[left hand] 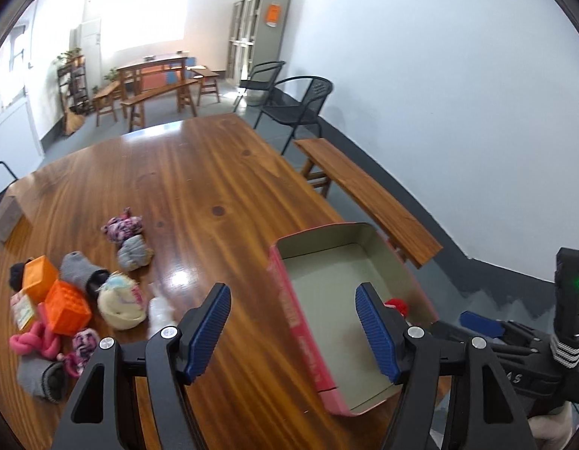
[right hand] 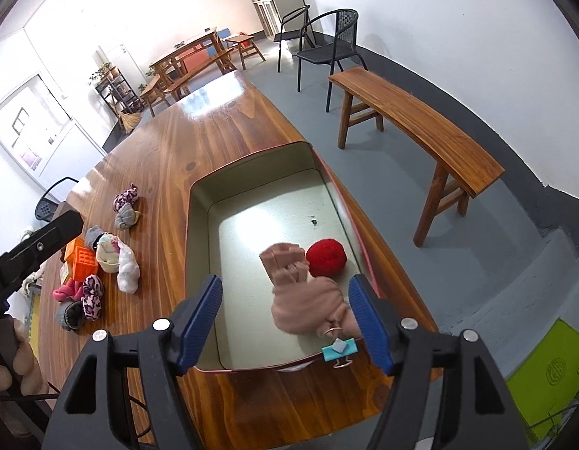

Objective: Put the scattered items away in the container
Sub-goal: 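Open both tools to drop the pink knit and red pompom into the box, then move both open tools back toward the items on the table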

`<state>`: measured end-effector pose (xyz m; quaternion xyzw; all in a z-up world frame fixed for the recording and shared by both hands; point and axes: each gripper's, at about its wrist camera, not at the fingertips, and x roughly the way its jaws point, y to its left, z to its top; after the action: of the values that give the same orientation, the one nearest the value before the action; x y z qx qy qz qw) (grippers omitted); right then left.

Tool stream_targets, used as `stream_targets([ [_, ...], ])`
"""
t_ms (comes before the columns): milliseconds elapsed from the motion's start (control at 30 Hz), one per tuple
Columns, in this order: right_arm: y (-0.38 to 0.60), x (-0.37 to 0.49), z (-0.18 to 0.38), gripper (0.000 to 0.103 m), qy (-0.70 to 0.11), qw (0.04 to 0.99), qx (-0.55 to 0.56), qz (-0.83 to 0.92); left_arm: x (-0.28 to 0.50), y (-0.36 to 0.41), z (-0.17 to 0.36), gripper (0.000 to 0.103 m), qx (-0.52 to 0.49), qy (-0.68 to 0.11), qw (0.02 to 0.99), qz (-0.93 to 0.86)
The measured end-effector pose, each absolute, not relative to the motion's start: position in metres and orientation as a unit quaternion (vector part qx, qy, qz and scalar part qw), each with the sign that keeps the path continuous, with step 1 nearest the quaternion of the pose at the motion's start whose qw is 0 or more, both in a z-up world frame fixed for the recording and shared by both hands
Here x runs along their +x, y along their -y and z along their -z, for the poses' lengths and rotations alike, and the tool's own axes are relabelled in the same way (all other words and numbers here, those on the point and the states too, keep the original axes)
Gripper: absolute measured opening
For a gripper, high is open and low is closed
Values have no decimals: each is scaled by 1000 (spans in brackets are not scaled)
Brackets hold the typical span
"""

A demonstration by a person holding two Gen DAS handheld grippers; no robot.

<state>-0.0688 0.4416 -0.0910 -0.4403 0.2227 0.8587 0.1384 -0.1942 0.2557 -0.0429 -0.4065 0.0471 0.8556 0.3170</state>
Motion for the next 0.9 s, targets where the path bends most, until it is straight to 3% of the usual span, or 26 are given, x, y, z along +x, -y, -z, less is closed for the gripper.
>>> stream_targets([
  [300,-406,-86,92,74,-191,86,-449,-869,-190,-182,60,71,-431,-20,232,-872],
  [900,-266,-157,104,74,-157,-4,-487,-859,-223,40,97,71,-465,56,48,-882],
])
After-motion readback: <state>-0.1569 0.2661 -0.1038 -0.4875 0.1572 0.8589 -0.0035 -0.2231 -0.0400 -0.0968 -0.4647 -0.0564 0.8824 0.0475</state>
